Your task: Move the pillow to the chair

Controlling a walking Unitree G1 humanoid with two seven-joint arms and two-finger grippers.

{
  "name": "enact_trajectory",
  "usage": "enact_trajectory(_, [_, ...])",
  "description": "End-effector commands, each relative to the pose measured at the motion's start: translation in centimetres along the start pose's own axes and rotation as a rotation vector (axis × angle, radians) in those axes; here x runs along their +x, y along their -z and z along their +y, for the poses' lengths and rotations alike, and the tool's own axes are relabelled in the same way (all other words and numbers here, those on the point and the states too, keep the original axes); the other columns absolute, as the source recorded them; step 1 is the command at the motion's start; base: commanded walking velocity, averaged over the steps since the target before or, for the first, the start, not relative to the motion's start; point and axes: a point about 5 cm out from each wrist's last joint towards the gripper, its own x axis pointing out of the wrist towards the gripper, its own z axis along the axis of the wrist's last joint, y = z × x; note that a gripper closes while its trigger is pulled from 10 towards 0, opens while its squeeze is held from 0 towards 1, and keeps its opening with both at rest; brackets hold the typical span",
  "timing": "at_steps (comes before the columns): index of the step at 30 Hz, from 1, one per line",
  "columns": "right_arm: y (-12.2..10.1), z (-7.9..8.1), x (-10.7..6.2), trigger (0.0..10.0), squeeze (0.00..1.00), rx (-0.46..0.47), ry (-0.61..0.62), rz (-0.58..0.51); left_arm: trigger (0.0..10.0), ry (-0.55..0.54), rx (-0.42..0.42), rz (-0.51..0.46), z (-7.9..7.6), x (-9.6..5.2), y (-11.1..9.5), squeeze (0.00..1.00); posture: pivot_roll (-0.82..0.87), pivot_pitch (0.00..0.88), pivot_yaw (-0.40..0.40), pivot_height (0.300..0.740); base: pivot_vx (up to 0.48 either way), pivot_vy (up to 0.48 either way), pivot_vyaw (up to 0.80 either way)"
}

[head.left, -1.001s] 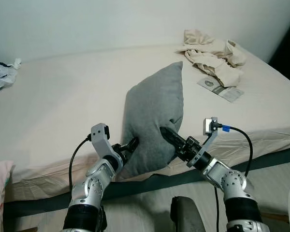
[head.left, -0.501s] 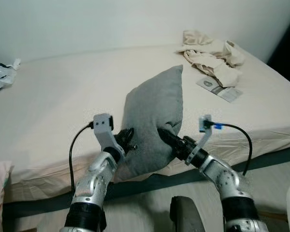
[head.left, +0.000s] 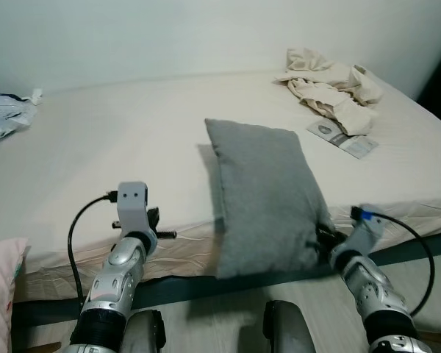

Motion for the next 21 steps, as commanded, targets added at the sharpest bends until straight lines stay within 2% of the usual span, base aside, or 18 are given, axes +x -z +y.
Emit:
enact_trajectory(1, [0.6,-1.7,-0.5,0.0,0.0,0.08,0.073,-0.005,10.0,0.116,-0.183,0.155,-1.2,0.0,2.7,0.0,0.03,0.149,0.015,0.577,0.0,0.0,0.0])
enact_trajectory(2, [0.6,-1.8,-0.5,0.0,0.0,0.102,0.071,-0.014,10.0,0.177,-0.272,0.213,-2.0,0.1,3.5,0.0,0.03,0.161,0.016,0.577,0.0,0.0,0.0])
enact_trajectory(3, [0.6,-1.8,-0.5,0.0,0.0,0.11,0.068,-0.019,10.0,0.208,-0.316,0.244,-2.3,0.1,3.9,0.0,0.03,0.161,0.016,0.577,0.0,0.0,0.0])
enact_trajectory(5, [0.4,-1.7,-0.4,0.0,0.0,0.12,0.058,-0.026,10.0,0.236,-0.335,0.263,-2.4,0.2,4.1,0.0,0.02,0.169,0.018,0.577,0.0,0.0,0.0])
enact_trajectory(6, [0.2,-1.5,-0.3,0.0,0.0,0.129,0.052,-0.035,10.0,0.261,-0.361,0.277,-2.4,0.3,4.2,0.24,0.02,0.176,0.021,0.577,0.0,0.0,0.0])
enact_trajectory(7, [0.0,-1.4,-0.2,0.0,0.0,0.141,0.046,-0.045,10.0,0.278,-0.382,0.281,-2.4,0.4,4.2,1.0,0.02,0.178,0.022,0.577,0.0,0.0,0.0])
enact_trajectory(10, [-0.7,-0.8,0.2,0.0,0.0,0.169,0.022,-0.075,10.0,0.342,-0.464,0.276,-2.2,0.5,3.6,1.0,0.02,0.19,0.03,0.577,0.0,0.0,0.0])
enact_trajectory(11, [-0.7,-0.8,0.2,0.0,0.0,0.169,0.022,-0.075,10.0,0.342,-0.464,0.276,-2.2,0.5,3.6,1.0,0.02,0.19,0.03,0.577,0.0,0.0,0.0])
enact_trajectory(12, [-1.1,-0.6,0.3,0.0,0.0,0.179,0.013,-0.084,10.0,0.351,-0.524,0.269,-2.1,0.6,3.2,1.0,0.02,0.192,0.032,0.577,0.0,0.0,0.0])
enact_trajectory(13, [-1.1,-0.6,0.3,0.0,0.0,0.179,0.013,-0.084,10.0,0.351,-0.524,0.269,-2.1,0.6,3.2,1.0,0.02,0.192,0.032,0.577,0.0,0.0,0.0])
enact_trajectory(15, [-1.5,-0.2,0.6,0.0,0.0,0.197,-0.001,-0.1,10.0,0.371,-0.637,0.249,-1.9,0.7,2.5,1.0,0.02,0.193,0.034,0.577,0.0,0.0,0.0])
enact_trajectory(16, [-1.5,-0.2,0.6,0.0,0.0,0.197,-0.001,-0.1,10.0,0.371,-0.637,0.249,-1.9,0.7,2.5,1.0,0.02,0.193,0.034,0.577,0.0,0.0,0.0])
enact_trajectory(18, [-2.0,0.1,0.9,0.0,0.0,0.212,-0.019,-0.115,10.0,0.458,-0.791,0.219,-2.5,0.6,1.8,1.0,0.02,0.194,0.036,0.577,0.0,0.0,0.0])
enact_trajectory(21, [-2.1,0.3,1.0,0.0,0.0,0.215,-0.024,-0.116,10.0,0.508,-0.804,0.237,-3.3,0.5,2.0,1.0,0.01,0.195,0.034,0.577,0.0,0.0,0.0])
